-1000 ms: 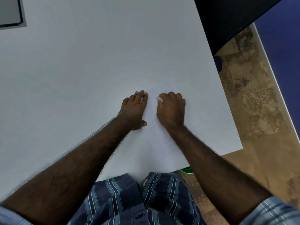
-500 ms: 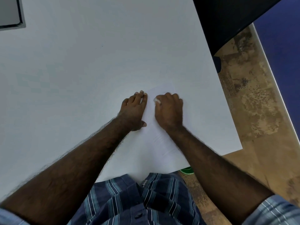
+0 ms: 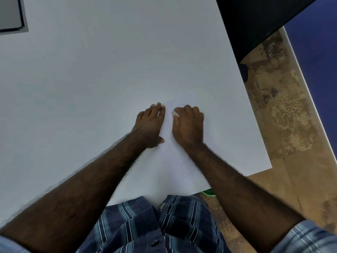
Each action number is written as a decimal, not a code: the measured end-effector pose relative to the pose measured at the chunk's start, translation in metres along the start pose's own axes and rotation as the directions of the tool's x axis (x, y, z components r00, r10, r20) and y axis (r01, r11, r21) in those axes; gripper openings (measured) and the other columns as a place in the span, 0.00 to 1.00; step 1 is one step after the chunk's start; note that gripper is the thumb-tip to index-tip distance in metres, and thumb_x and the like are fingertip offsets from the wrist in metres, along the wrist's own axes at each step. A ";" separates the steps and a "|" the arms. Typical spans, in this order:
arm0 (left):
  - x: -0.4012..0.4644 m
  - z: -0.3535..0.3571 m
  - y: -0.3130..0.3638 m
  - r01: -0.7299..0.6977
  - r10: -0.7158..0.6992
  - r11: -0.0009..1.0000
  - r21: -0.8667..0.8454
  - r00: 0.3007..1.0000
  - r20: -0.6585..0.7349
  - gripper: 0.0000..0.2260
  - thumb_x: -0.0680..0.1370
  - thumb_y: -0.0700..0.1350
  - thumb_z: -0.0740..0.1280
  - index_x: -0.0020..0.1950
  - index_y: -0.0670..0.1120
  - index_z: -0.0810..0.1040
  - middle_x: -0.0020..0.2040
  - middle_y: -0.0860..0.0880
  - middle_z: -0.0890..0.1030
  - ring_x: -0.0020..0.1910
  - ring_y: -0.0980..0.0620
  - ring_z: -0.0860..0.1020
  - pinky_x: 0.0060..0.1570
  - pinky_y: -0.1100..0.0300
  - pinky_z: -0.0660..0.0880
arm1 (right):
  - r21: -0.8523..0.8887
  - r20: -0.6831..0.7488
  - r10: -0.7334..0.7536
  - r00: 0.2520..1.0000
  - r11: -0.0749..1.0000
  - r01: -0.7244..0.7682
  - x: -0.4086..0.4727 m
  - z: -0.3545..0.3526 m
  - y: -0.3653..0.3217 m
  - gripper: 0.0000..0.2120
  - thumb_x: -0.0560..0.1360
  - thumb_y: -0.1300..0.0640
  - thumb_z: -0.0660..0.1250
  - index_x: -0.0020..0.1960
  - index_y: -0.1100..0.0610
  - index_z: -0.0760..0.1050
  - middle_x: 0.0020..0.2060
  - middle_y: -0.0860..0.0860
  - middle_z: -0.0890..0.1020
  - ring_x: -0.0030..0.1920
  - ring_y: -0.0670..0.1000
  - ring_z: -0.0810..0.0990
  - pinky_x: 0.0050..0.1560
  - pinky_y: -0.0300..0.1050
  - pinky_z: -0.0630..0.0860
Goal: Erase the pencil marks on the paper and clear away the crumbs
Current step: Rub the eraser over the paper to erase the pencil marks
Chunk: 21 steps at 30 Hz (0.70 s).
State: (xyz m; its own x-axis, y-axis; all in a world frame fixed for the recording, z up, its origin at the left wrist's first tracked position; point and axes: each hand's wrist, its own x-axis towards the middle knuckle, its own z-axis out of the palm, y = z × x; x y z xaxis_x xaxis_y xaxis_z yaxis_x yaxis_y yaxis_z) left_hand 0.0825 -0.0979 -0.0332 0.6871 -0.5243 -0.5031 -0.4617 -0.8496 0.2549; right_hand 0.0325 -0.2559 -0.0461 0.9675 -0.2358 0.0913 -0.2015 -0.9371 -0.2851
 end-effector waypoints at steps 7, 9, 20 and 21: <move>0.000 0.000 0.000 0.003 -0.003 1.000 -0.005 1.000 0.006 0.56 0.74 0.58 0.77 0.84 0.45 0.38 0.85 0.45 0.40 0.83 0.42 0.45 0.81 0.46 0.49 | -0.043 -0.065 0.079 0.995 0.996 -0.082 0.020 -0.003 0.028 0.06 0.79 0.57 0.66 0.50 0.51 0.82 0.43 0.52 0.81 0.46 0.60 0.77 0.46 0.54 0.70; 0.000 0.000 0.000 0.004 -0.004 1.000 -0.004 1.000 -0.001 0.56 0.74 0.58 0.77 0.84 0.45 0.38 0.85 0.45 0.40 0.83 0.42 0.45 0.81 0.46 0.49 | -0.007 -0.080 0.151 0.985 0.988 -0.153 0.028 -0.003 0.031 0.07 0.79 0.57 0.65 0.50 0.52 0.82 0.43 0.52 0.81 0.47 0.59 0.77 0.47 0.55 0.71; -0.001 0.000 0.000 0.004 -0.004 1.000 -0.010 1.000 0.004 0.56 0.75 0.57 0.76 0.84 0.44 0.38 0.85 0.44 0.40 0.84 0.43 0.44 0.81 0.46 0.48 | 0.009 -0.075 0.127 0.989 0.992 -0.126 0.026 0.000 0.025 0.09 0.77 0.55 0.64 0.49 0.51 0.83 0.44 0.51 0.82 0.47 0.60 0.77 0.47 0.53 0.68; -0.001 0.000 0.001 0.006 -0.006 1.000 -0.010 1.000 0.006 0.56 0.75 0.57 0.76 0.84 0.44 0.38 0.85 0.45 0.39 0.84 0.43 0.44 0.81 0.46 0.48 | 0.017 -0.094 0.179 0.979 0.984 -0.179 0.033 -0.001 0.029 0.09 0.77 0.55 0.64 0.49 0.51 0.83 0.44 0.51 0.82 0.48 0.60 0.77 0.47 0.52 0.68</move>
State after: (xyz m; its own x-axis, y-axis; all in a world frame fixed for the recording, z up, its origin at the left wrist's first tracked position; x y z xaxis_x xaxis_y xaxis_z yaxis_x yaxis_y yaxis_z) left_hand 0.0817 -0.0978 -0.0321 0.6866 -0.5189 -0.5093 -0.4517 -0.8533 0.2604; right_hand 0.0582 -0.2910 -0.0503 0.8969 -0.4233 0.1280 -0.3684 -0.8753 -0.3132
